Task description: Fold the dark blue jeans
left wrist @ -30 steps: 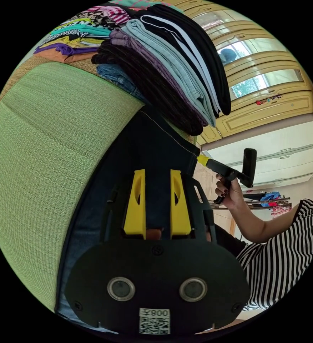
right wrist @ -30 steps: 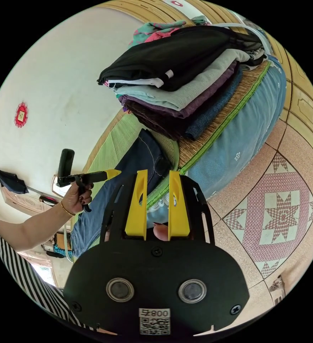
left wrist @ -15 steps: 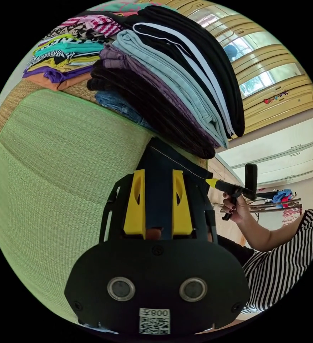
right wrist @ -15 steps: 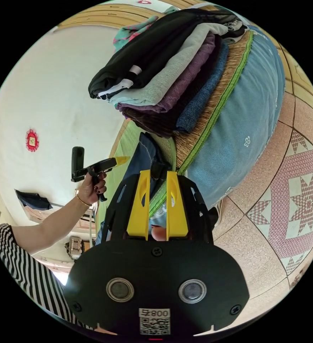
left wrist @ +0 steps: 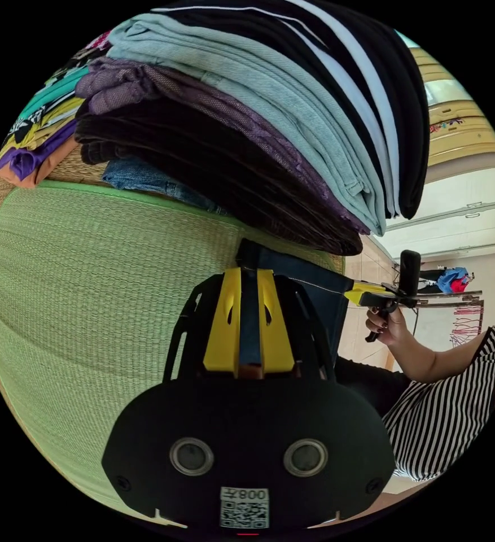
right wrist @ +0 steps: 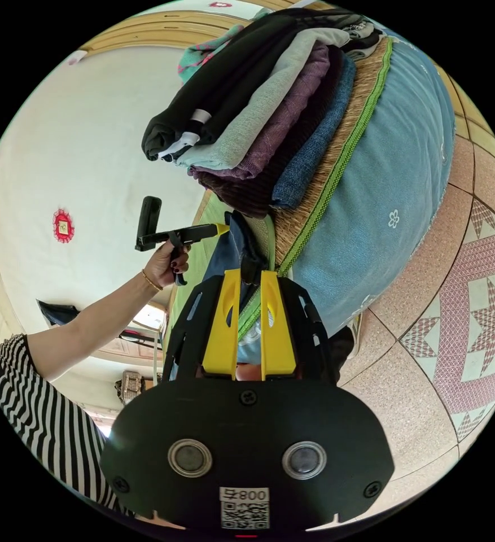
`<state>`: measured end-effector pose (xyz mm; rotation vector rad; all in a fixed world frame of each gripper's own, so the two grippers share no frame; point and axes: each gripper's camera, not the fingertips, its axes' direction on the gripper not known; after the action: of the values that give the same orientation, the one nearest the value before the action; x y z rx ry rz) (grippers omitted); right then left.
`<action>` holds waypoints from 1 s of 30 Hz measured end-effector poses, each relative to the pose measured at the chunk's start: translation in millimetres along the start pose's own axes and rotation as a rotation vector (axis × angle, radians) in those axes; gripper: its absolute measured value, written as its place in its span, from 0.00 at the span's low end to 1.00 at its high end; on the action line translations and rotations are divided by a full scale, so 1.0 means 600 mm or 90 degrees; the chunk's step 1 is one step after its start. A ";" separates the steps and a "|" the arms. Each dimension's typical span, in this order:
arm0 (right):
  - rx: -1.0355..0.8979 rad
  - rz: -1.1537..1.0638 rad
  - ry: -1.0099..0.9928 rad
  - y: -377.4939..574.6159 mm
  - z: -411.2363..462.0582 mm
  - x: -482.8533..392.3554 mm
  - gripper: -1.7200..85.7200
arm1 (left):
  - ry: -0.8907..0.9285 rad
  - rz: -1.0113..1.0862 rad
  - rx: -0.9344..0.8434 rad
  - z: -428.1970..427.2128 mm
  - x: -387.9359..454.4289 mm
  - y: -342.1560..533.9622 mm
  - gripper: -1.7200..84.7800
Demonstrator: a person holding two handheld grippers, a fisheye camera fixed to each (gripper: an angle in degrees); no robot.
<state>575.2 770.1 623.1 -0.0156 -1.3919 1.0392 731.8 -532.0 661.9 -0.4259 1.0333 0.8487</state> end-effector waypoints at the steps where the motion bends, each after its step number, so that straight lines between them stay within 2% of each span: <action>1: 0.000 0.001 -0.001 0.001 0.000 0.000 0.09 | 0.002 -0.003 0.001 -0.002 -0.001 0.000 0.08; 10: 0.006 -0.005 -0.011 0.019 0.012 -0.037 0.09 | 0.007 0.015 0.015 -0.073 0.008 0.028 0.04; 16: 0.016 -0.057 -0.023 0.045 0.017 -0.104 0.09 | 0.013 0.040 0.062 -0.154 0.025 0.087 0.03; 25: -0.002 -0.191 -0.082 0.100 0.066 -0.275 0.09 | 0.026 0.063 0.190 -0.325 0.040 0.274 0.03; 30: -0.070 -0.301 -0.136 0.157 0.149 -0.415 0.09 | 0.031 0.031 0.273 -0.425 0.031 0.451 0.03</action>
<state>490.4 626.6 396.7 0.3377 -1.5461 0.5814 378.3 -528.0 544.9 -0.0586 1.2390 0.6375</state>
